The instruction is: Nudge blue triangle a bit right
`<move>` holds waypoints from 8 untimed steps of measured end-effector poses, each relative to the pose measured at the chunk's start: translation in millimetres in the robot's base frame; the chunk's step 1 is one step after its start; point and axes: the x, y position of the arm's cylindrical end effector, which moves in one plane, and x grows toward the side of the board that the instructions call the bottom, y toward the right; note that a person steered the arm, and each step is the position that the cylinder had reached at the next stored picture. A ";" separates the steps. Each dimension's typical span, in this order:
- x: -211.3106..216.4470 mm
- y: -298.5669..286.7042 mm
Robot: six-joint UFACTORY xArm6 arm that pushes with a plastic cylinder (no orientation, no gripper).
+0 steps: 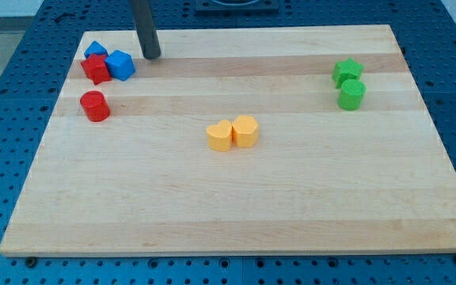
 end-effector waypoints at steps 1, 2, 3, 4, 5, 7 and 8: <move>-17.7 -13.7; -37.9 -35.9; -43.9 -55.7; -44.0 -100.9; -44.0 -116.4; -32.4 -134.0; -27.8 -133.3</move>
